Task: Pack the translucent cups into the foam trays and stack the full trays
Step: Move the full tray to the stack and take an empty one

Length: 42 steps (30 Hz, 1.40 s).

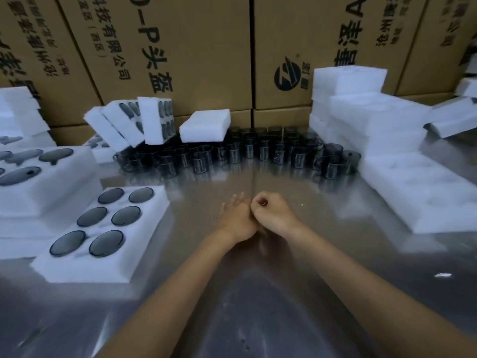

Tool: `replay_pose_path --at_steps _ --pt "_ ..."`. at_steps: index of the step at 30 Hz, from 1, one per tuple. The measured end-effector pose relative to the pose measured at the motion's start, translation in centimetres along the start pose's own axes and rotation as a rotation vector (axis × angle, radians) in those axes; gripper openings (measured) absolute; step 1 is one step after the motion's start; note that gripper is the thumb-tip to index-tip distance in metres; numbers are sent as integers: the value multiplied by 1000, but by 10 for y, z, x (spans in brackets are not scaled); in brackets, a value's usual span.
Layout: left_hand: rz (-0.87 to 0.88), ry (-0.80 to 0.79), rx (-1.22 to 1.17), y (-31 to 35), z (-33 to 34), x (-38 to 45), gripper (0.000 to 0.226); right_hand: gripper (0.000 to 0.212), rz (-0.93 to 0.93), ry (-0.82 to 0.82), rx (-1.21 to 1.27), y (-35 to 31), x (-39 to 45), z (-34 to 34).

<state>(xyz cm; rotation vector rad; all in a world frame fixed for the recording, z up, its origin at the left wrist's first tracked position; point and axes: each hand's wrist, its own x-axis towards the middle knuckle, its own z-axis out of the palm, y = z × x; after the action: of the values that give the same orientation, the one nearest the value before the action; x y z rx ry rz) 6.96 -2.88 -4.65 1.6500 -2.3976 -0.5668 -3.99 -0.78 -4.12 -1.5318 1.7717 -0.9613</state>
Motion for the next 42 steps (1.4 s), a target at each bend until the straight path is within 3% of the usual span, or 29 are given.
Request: replay_pose_path --at_steps 4,8,11,15,20,25,29,35,38,42 --pt "84 -4 -248 63 15 19 42 16 18 99 -75 24 0 -60" --pt "153 -94 -315 115 31 33 52 18 3 324 -394 52 -1 -126" --pt "171 -134 -339 138 41 43 55 25 165 501 -623 79 2 -169" --pt "185 -163 -331 148 50 50 56 49 363 377 -662 109 2 -201" --pt "184 -130 -409 142 54 56 51 54 287 294 -640 97 -2 -192" --pt "123 30 -660 128 46 61 35 53 199 136 -691 57 -22 -161" --pt "50 130 -736 103 30 64 36 63 86 23 -705 25 -43 -127" --pt "-28 171 -817 50 1 49 44 57 -149 -154 -632 -6 -56 -77" --pt "-60 240 -688 20 -14 36 43 54 -220 -250 -541 -14 -51 -59" --pt "-104 428 -184 -18 -34 24 46 57 -241 -309 -455 -17 -41 -42"
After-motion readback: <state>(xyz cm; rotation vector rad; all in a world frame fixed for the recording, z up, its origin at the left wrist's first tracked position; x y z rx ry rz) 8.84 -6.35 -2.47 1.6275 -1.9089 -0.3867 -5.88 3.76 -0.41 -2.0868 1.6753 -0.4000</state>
